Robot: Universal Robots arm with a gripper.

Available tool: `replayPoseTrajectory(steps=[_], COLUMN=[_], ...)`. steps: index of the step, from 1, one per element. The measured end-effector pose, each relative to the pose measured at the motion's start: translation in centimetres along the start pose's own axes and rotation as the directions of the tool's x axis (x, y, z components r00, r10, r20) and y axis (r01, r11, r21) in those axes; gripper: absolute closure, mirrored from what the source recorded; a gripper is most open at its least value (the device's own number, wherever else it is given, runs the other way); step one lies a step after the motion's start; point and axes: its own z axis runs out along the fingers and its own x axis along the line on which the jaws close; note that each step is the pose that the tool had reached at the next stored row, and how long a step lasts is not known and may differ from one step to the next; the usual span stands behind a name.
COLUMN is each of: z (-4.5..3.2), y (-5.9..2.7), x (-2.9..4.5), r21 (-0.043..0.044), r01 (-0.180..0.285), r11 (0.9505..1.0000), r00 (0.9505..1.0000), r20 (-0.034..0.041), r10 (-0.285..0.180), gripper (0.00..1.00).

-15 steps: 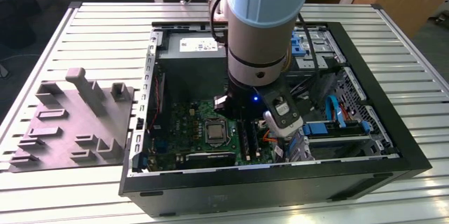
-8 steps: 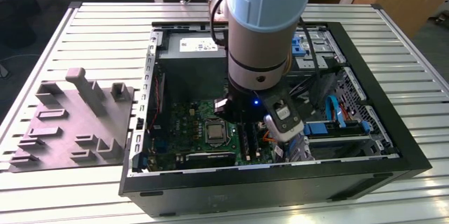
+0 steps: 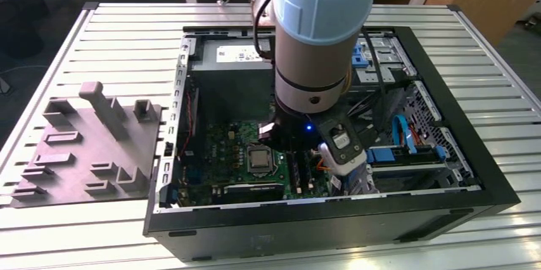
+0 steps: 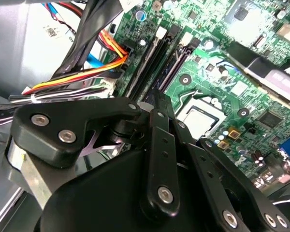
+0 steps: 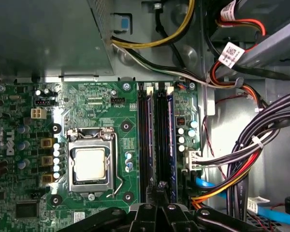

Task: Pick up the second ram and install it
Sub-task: 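Press down the second ram until it locks into place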

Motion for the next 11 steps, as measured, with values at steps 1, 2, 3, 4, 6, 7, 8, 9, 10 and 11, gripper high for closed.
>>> replayPoseTrajectory(steps=[1,2,3,4,6,7,8,9,10,11], z=[0.02,0.04,0.06,0.07,0.10,0.12,0.14,0.14,0.17,0.24], y=[-0.06,-0.15,-0.24,-0.35,-0.53,-0.58,-0.58,-0.59,-0.59,-0.59], x=[0.00,-0.01,-0.01,-0.02,-0.02,-0.01,-0.01,-0.02,-0.02,-0.01], r21=[0.0007,0.0016,0.0024,0.0032,0.0044,0.0047,0.0048,0.0050,0.0050,0.0048], r01=[0.000,0.000,0.000,0.000,0.000,0.000,0.000,0.000,0.000,0.000], r11=[1.0000,1.0000,1.0000,1.0000,1.0000,1.0000,1.0000,1.0000,1.0000,1.0000], r00=[1.0000,1.0000,1.0000,1.0000,1.0000,1.0000,1.0000,1.0000,1.0000,1.0000], r20=[0.0000,0.0001,0.0001,0.0002,0.0002,0.0002,0.0002,0.0002,0.0002,0.0003], r10=[0.000,0.000,0.000,0.000,0.000,0.000,0.000,0.000,0.000,0.000], gripper=[0.90,0.90,0.90,0.90,0.90,0.90,0.90,0.90,0.90,0.90])
